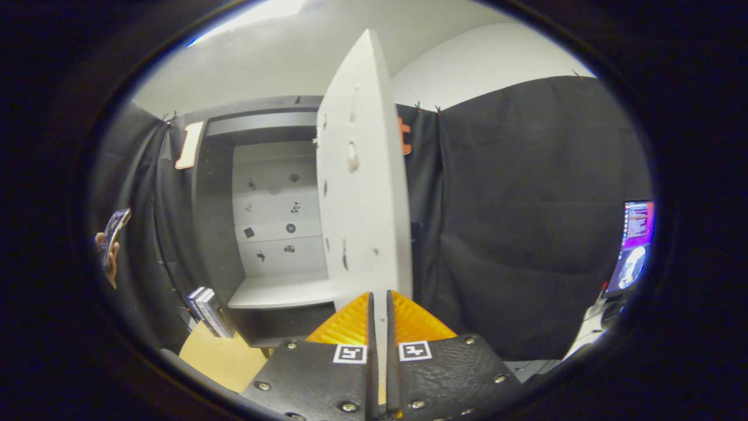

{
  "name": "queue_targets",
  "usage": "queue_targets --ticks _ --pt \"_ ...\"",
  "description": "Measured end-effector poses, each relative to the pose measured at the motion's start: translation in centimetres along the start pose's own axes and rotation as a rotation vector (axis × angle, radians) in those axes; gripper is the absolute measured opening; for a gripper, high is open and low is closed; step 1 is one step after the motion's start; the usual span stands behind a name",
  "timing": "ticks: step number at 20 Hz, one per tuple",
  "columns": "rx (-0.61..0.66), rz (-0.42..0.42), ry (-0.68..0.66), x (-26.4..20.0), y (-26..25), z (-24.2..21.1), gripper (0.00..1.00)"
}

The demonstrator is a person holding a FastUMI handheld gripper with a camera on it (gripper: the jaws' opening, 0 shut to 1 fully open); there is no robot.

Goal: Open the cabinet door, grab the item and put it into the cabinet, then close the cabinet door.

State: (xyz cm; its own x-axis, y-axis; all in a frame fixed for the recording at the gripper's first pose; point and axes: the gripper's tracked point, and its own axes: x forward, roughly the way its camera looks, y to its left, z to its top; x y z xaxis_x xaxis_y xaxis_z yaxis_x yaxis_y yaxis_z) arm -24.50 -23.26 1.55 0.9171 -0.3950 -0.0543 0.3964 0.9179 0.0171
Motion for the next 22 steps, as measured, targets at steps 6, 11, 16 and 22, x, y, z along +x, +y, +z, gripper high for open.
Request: queue_targets --ticks 6,11,16,22 --pt "-0.03 0.112 0.029 0.7 5.3 -2.0 0.06" --pt "-0.038 0.197 0.078 1.8 9.5 -5.1 0.06" --pt "-0.055 0.262 0.162 3.6 12.1 -9.9 0.06" --pt "-0.079 0.36 0.292 5.8 14.6 -17.1 0.06"
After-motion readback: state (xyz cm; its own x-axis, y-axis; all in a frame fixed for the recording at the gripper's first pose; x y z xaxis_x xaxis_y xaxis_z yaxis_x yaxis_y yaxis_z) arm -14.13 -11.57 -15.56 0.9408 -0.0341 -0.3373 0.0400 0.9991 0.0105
